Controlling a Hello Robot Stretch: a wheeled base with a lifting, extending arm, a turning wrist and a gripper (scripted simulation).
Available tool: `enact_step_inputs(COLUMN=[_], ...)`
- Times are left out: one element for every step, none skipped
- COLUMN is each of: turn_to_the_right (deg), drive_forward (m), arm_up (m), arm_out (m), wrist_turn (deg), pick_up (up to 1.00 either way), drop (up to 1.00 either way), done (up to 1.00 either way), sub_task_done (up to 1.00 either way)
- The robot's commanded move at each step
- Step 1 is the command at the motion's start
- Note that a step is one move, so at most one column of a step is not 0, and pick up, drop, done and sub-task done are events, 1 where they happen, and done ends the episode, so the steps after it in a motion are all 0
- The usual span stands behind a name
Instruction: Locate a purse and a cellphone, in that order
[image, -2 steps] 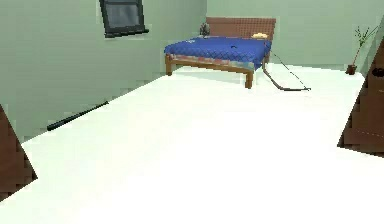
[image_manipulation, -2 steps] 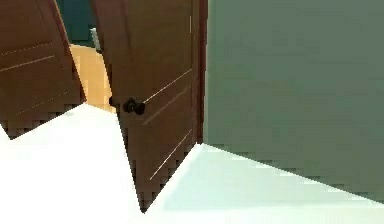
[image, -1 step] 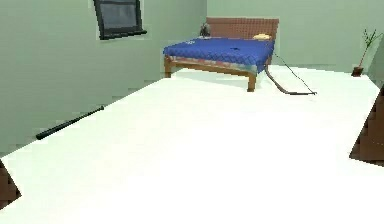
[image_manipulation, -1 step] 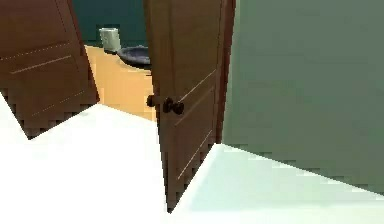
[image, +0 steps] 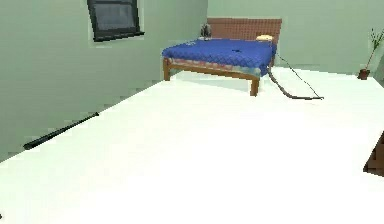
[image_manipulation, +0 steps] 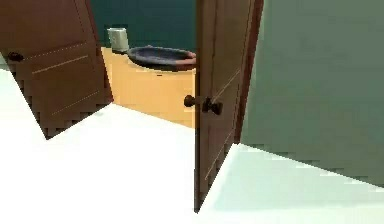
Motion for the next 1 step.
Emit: enact_step_inputs(turn_to_the_right=[45.0], drive_forward=[0.00], arm_up=[0.00], arm_out=[0.00], wrist_turn=[0.0], pick_up=[0.00], drop=[0.00], done=[0.00], sub_task_done=[0.00])
